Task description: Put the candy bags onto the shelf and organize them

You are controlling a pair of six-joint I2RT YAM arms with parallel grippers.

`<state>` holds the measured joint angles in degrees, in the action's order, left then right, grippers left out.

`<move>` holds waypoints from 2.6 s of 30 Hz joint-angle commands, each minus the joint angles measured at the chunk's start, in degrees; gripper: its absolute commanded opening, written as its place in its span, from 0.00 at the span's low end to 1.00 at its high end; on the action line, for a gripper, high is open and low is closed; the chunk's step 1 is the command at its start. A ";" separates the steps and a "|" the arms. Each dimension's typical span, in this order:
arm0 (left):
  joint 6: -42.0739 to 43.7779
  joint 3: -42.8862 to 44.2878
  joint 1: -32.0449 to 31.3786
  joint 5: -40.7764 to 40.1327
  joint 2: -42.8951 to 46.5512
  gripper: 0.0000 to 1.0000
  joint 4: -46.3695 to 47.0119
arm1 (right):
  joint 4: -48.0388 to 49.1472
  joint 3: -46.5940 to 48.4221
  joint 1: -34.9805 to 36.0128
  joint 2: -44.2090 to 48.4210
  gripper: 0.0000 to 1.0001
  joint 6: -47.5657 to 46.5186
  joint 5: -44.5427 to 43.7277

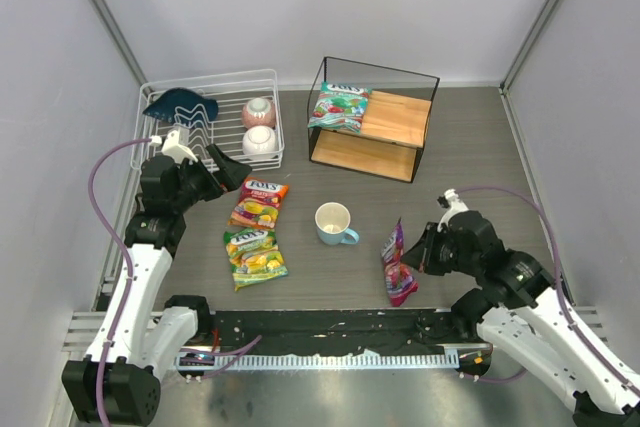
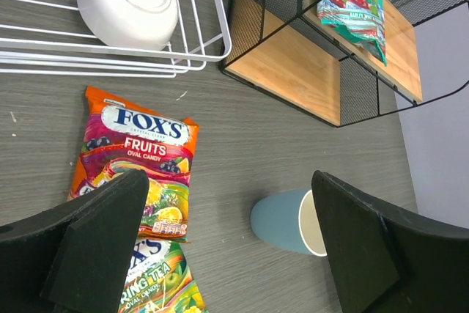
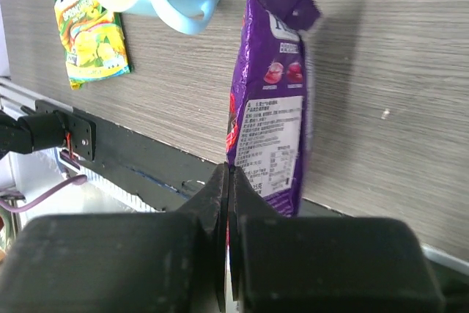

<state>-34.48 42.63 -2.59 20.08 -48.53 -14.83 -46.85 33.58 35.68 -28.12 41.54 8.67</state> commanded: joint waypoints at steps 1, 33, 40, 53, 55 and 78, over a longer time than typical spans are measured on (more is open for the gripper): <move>-0.33 1.58 0.30 1.63 0.46 1.00 1.56 | -7.90 10.17 0.35 -0.53 0.01 -0.93 -6.73; -0.68 1.05 0.66 2.51 0.81 1.00 1.91 | -1.32 62.82 -0.08 -39.46 0.01 -20.09 -22.63; -1.29 0.70 1.27 3.83 0.63 1.00 2.61 | 1.76 72.40 -6.75 -49.65 0.01 -19.66 -18.89; -3.05 0.08 2.33 6.99 -0.25 1.00 4.55 | 5.98 84.19 -20.74 -68.12 0.01 -18.16 -5.60; -3.22 -0.09 3.98 7.35 -0.42 1.00 4.81 | 6.59 81.05 -20.65 -66.99 0.01 -18.07 -2.26; -4.63 -1.15 4.96 8.84 -1.83 1.00 6.74 | 17.38 22.71 -10.46 -39.12 0.56 -20.20 -2.42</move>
<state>-38.81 41.74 1.89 27.40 -50.22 -10.46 -36.34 64.64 24.99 -69.21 16.12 9.37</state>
